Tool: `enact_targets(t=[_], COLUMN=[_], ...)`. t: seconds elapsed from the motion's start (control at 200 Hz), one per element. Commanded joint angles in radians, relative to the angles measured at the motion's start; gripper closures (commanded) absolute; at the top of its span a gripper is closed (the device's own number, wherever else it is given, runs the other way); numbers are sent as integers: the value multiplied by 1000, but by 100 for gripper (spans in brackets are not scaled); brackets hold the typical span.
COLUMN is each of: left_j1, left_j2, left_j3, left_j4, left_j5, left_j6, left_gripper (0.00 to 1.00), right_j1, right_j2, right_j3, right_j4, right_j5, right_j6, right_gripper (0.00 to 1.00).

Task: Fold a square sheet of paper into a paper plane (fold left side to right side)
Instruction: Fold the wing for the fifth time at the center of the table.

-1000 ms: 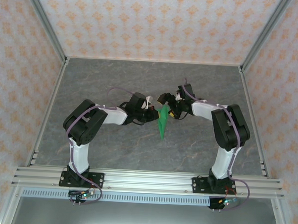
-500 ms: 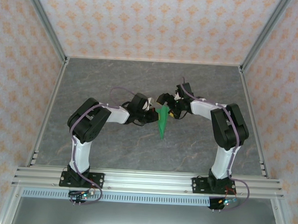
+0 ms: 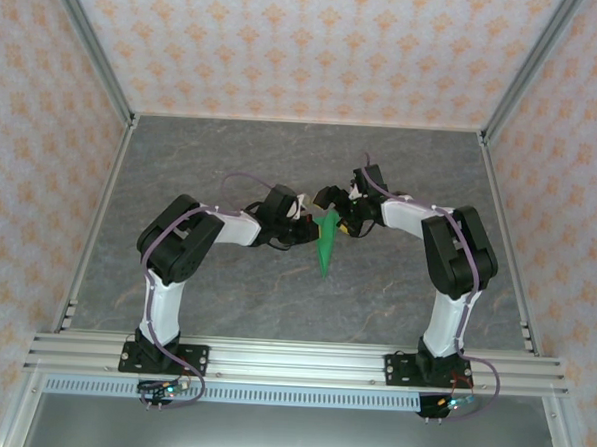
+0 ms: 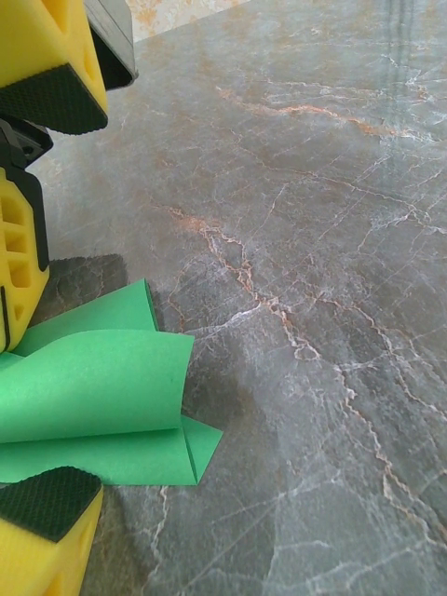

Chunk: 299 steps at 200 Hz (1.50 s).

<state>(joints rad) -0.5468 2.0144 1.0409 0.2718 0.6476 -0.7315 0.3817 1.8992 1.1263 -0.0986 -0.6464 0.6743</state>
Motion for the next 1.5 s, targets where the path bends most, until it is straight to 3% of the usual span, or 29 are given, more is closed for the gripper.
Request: enact_targets(t=[0.0,0.375,0.621,0.736,0.951,1.051,1.491], left_j1=[11,19,19,19,19,19,19], left_j2=[17,32,35,37,34,32,27], left_j3=[19,8,-11,-17,-15,-12,4], left_j4=[-20,-19,-29,-28,-38,-52,-85], left_j5=[-18,-28,-35,-38,-45,-46,-50], left_j6=[17,15,25,27,34,42,59], left_gripper=[100,100,100,100,100,100,100], right_j1=[12,14,12,12,20,27,51], right_j2=[61,53,-87,-169,-200,-182,-87], right_j3=[-12,-16,-14,-37,-126,-158,-126], right_j4=[-84,-60,-45,-62,-3,42,31], right_j5=[51,39,100,152,70,29,25], right_j6=[-28,-28,-48,-58,-16,7,-19], right_gripper=[3,3,5,20,69,84,91])
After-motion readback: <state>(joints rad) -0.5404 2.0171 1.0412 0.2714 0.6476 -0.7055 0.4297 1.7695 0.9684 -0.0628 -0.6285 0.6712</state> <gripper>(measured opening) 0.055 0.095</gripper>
